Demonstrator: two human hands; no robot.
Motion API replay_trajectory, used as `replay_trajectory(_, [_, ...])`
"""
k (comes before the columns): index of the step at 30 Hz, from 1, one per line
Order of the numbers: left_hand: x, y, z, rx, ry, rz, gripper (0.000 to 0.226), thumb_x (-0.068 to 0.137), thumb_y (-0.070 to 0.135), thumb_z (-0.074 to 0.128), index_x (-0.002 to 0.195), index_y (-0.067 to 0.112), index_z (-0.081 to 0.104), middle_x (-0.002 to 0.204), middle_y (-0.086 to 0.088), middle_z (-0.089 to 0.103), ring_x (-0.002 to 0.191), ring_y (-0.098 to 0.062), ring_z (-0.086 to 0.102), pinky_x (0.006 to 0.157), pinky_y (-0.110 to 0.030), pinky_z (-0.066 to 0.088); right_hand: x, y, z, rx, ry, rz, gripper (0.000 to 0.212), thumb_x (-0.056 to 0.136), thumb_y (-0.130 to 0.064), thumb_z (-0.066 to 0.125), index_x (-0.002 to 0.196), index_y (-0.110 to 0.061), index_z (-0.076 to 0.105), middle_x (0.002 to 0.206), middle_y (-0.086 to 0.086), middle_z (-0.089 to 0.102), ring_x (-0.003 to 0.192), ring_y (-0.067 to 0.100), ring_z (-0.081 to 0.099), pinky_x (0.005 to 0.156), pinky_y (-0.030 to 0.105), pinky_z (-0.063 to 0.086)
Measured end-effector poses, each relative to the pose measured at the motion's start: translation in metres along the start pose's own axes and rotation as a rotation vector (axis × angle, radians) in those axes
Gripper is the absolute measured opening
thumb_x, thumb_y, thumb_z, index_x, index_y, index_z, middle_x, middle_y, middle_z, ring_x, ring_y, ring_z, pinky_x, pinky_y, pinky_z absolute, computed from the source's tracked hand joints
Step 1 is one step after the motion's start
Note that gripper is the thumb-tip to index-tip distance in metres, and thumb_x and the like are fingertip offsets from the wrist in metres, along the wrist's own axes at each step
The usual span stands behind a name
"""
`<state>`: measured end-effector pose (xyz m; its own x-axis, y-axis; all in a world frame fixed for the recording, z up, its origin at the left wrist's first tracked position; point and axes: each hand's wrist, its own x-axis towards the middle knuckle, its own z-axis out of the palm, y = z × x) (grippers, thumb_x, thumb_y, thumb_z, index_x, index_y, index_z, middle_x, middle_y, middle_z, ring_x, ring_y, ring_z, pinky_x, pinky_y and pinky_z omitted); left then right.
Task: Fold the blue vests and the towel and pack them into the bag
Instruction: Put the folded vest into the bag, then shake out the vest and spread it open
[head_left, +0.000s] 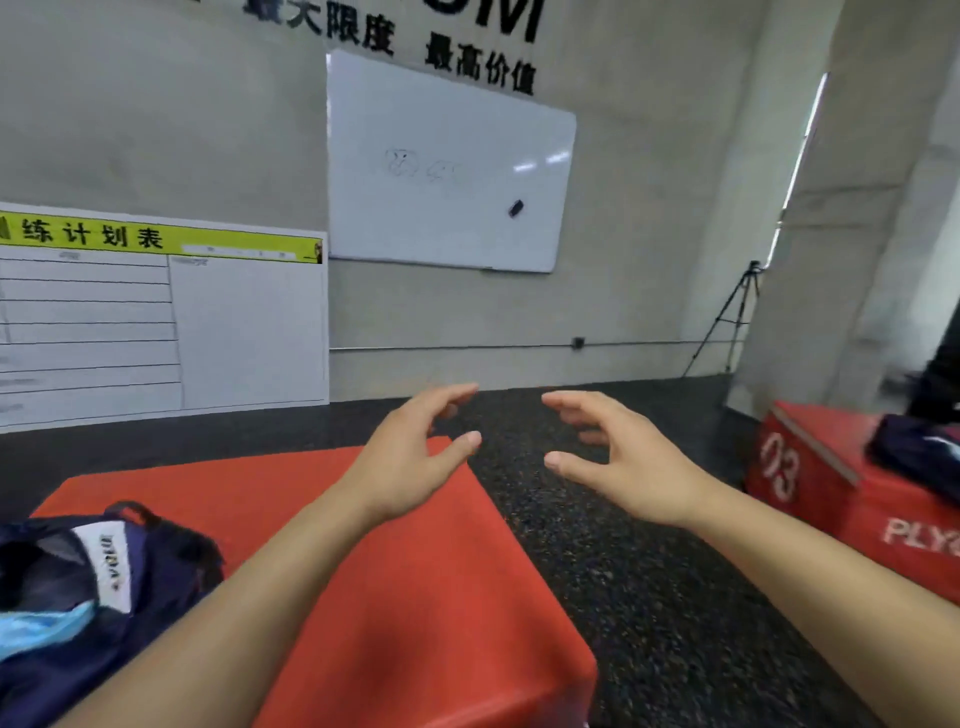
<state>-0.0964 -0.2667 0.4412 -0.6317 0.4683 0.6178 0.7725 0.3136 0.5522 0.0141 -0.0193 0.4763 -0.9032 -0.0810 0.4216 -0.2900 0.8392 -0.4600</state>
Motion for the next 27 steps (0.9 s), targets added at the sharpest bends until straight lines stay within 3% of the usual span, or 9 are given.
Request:
replay_trajectory(7, [0.041,0.148,0.163,-0.207,-0.222,0.233,0.052,0.096,0.035,0.066,0.145,0.038,0.048,0.138,0.02,0.056,0.124,0.006,0.051,0.101,-0.022,0.044,-0.174,0.063,-0.144,-0.184,0.176,0.257,0.061,0.09,-0.044,0.073,0.145,-0.042,0.047,0.141,-0.023,0.051,0.129,-0.007,0.049,0.111,0.031,0.046])
replay_trajectory(13, [0.023,0.221,0.268,-0.256,-0.403,0.303,0.053,0.097,0.039,0.063,0.147,0.038,0.046,0.142,0.019,0.053,0.125,0.006,0.049,0.108,-0.03,0.044,-0.308,0.107,-0.197,-0.236,0.259,0.441,0.063,0.079,-0.06,0.069,0.138,-0.043,0.052,0.138,-0.023,0.055,0.127,-0.006,0.053,0.111,0.034,0.047])
replay_trajectory(17, [0.0,0.216,0.314,-0.222,-0.503,0.303,0.052,0.097,0.039,0.063,0.147,0.039,0.046,0.142,0.02,0.053,0.125,0.004,0.05,0.107,-0.032,0.046,-0.362,0.147,-0.179,-0.142,0.252,0.528,0.062,0.081,-0.056,0.071,0.139,-0.044,0.051,0.139,-0.02,0.057,0.129,-0.002,0.053,0.109,0.038,0.049])
replay_trajectory(21, [-0.027,0.183,0.347,-0.155,-0.59,0.266,0.052,0.096,0.042,0.063,0.146,0.042,0.045,0.142,0.022,0.052,0.125,0.004,0.05,0.107,-0.036,0.047,-0.385,0.188,-0.119,-0.003,0.229,0.596,0.065,0.081,-0.056,0.071,0.141,-0.039,0.052,0.138,-0.018,0.057,0.128,-0.005,0.053,0.108,0.035,0.049])
replay_trajectory(27, [-0.05,0.13,0.37,-0.047,-0.735,0.241,0.055,0.096,0.042,0.064,0.147,0.038,0.045,0.145,0.018,0.051,0.127,0.0,0.051,0.11,-0.035,0.044,-0.408,0.243,-0.028,0.136,0.104,0.689,0.058,0.09,-0.039,0.075,0.143,-0.037,0.051,0.139,-0.019,0.054,0.129,-0.005,0.05,0.11,0.034,0.048])
